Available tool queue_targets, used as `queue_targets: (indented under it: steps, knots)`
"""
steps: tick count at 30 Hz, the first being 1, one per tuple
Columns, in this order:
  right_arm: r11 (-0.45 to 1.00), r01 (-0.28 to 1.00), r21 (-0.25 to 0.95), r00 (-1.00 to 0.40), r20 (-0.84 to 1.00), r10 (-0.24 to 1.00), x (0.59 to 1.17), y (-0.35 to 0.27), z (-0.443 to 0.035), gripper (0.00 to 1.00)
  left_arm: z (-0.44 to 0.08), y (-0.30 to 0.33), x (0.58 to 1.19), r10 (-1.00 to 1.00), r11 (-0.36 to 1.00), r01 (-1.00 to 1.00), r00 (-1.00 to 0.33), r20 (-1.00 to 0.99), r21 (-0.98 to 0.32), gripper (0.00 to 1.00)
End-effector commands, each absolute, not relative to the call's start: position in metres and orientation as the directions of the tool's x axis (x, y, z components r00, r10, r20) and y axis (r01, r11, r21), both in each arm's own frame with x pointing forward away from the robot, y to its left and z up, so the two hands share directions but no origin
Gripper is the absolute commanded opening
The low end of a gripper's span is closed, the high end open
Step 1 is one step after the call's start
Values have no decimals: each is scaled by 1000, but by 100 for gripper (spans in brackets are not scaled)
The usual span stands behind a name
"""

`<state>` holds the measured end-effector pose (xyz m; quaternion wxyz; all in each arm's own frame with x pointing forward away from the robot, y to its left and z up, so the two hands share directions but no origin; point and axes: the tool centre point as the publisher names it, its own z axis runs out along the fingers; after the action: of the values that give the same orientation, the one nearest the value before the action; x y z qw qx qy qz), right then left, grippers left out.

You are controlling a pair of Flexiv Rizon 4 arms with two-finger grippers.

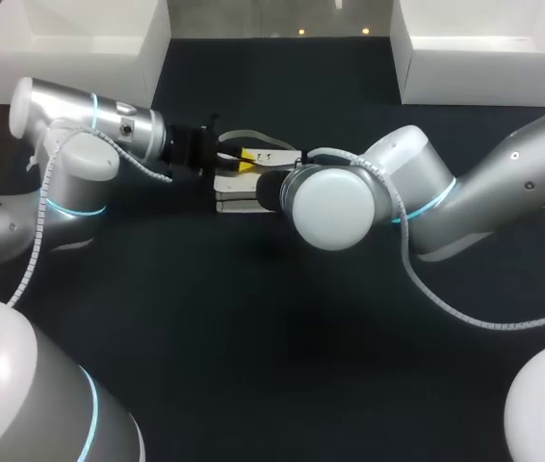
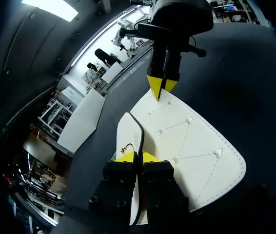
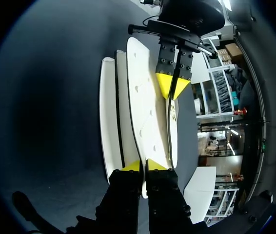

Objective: Pick up the bag, open it, inspect its contents, close it, and place it on the opposite side

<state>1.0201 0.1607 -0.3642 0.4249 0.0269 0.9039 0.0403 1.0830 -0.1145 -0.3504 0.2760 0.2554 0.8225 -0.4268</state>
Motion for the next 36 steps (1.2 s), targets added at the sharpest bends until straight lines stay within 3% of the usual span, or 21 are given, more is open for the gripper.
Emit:
queue_targets:
  steps: [1,27,28,29,30,31,32,34,35,36]
  knots:
    - [995,14,97,-634,-769,84,1018,159,-366,0,-350,-126,1077,183,516,650,-719,-670,-557,0]
    - [995,14,97,-634,-769,84,1018,159,-366,0,-353,-117,1083,153,560,628,-720,-677,-541,0]
    - [995,14,97,-634,-769,84,1018,159,-366,0,-351,-116,1082,152,558,630,-717,-680,-540,33]
    - [995,14,97,-634,-769,84,1018,159,-366,0,-348,-115,1082,150,555,632,-715,-683,-541,58]
    - [995,14,97,-634,-769,84,1018,159,-366,0,-346,-114,1081,148,552,633,-715,-683,-542,89]
    - [995,14,97,-634,-769,84,1018,159,-366,0,-344,-113,1081,143,551,634,-713,-687,-543,100]
    - [995,14,97,-634,-769,84,1018,159,-366,2,-341,-112,1080,140,548,634,-712,-688,-545,100]
    - [996,11,94,-634,-770,79,1018,159,-363,20,-335,-110,1077,137,545,637,-710,-691,-546,100]
    - [996,9,93,-634,-770,78,1017,159,-361,37,-332,-109,1076,134,543,636,-710,-692,-548,100]
    - [996,8,93,-635,-768,76,1017,159,-358,77,-329,-108,1075,132,542,636,-711,-691,-550,100]
